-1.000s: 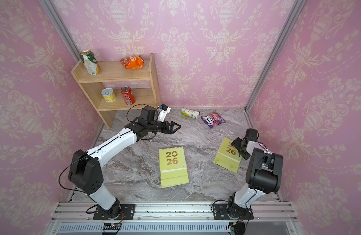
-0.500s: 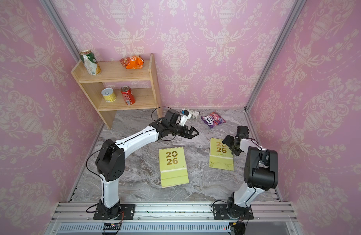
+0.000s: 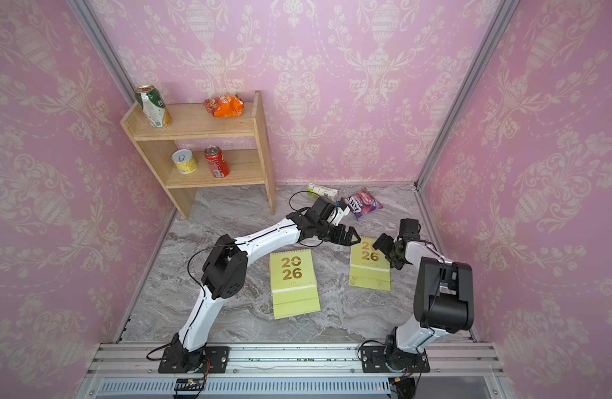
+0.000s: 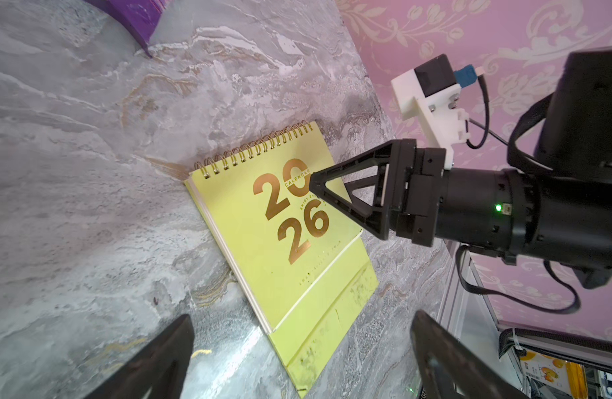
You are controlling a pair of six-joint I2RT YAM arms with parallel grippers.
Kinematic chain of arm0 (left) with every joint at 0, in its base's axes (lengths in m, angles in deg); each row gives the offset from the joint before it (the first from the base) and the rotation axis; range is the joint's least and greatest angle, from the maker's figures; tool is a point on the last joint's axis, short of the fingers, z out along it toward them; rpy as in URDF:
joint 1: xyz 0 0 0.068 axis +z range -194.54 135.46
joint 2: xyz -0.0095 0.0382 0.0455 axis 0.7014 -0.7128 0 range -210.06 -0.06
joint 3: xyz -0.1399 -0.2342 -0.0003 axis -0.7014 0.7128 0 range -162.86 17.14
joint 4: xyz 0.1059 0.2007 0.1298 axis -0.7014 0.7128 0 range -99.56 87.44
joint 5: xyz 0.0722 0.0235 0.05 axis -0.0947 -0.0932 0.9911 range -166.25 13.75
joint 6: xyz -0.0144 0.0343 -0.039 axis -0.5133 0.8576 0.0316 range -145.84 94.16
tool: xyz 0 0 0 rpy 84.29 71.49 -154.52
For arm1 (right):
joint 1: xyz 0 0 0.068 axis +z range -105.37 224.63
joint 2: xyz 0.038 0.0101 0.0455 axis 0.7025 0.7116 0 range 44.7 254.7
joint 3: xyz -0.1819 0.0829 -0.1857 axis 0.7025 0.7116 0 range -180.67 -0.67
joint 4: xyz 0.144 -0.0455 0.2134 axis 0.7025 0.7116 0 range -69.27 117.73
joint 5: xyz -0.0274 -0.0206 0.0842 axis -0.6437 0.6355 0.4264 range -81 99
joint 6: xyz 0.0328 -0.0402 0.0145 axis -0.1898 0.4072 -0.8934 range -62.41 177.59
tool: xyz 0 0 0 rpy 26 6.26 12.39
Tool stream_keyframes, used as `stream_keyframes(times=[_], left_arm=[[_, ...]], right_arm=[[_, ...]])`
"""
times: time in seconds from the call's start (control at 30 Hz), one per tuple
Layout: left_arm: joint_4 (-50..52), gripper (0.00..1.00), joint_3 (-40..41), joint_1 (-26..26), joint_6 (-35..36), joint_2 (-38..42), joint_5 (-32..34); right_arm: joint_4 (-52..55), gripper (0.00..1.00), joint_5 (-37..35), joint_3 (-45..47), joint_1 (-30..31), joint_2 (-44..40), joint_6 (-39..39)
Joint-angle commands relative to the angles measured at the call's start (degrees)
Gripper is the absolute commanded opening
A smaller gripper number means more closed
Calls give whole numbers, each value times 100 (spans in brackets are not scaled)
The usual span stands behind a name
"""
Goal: Stack the calendars
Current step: Adjust the calendar at the center of the board, then pick up the calendar at the center of the board.
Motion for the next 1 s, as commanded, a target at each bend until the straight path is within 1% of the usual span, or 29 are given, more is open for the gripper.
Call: stream_keyframes(times=[0.0,0.17,0.3,0.53,0.77,0.97], left_arm=[[791,98,-533,-78,-54,-377,322],[1222,98,-1050,-109,-41,-770,549],[1294,98,-1291,-135,-95,-1035,496],[1177,98,-1542,-154,-278,-1380,245],[942,96,-1570,-153,-449,-1548,-149],[630,92,-1556,-153,-507,-1528,-672]], right_arm=[[368,89,235,300,68,-84,-101],[312,89,301,532,108,-249,-105],[268,89,413,682,135,-395,-108],[216,88,521,804,163,-438,-88],[20,88,706,862,158,-303,-111],[-103,86,859,910,163,-313,-96]])
